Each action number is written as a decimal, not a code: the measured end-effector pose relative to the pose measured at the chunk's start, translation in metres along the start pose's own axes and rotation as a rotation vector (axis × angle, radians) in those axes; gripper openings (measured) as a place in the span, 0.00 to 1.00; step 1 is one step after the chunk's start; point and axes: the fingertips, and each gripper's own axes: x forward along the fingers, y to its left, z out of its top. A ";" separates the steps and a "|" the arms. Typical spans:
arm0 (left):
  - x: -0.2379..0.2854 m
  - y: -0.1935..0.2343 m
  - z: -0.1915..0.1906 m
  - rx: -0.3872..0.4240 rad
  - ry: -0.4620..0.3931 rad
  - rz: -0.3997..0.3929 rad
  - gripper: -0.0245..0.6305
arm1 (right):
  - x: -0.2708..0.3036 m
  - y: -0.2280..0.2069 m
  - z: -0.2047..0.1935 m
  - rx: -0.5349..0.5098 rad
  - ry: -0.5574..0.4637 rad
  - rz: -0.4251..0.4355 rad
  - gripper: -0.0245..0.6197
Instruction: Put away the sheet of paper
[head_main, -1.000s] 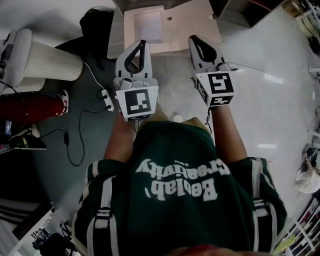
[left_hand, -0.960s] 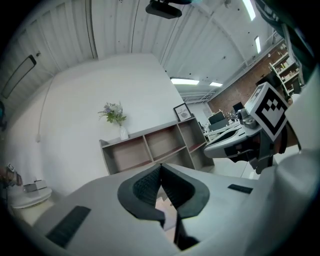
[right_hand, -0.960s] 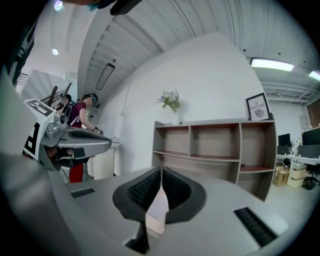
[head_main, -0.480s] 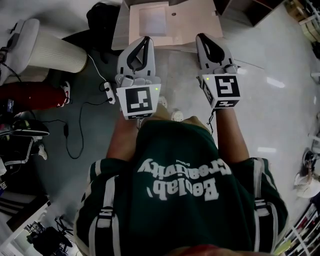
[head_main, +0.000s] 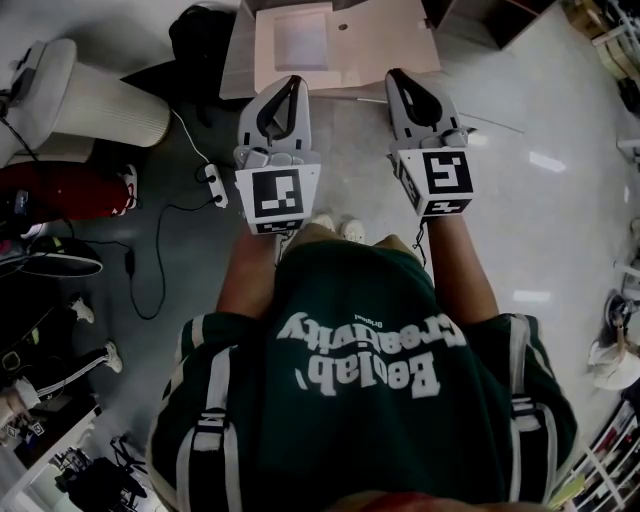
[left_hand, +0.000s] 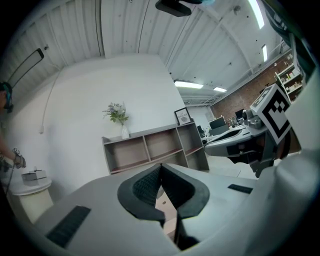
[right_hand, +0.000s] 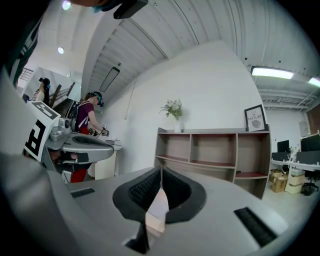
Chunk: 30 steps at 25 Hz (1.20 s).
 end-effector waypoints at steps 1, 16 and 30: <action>-0.001 0.000 -0.001 -0.002 0.003 0.002 0.07 | -0.001 0.001 0.001 -0.003 -0.002 -0.001 0.10; -0.016 -0.005 -0.001 -0.006 0.019 0.021 0.07 | -0.024 -0.002 0.009 -0.028 -0.035 -0.030 0.09; -0.018 -0.012 0.001 -0.014 0.010 0.020 0.07 | -0.033 -0.005 0.008 -0.036 -0.037 -0.035 0.09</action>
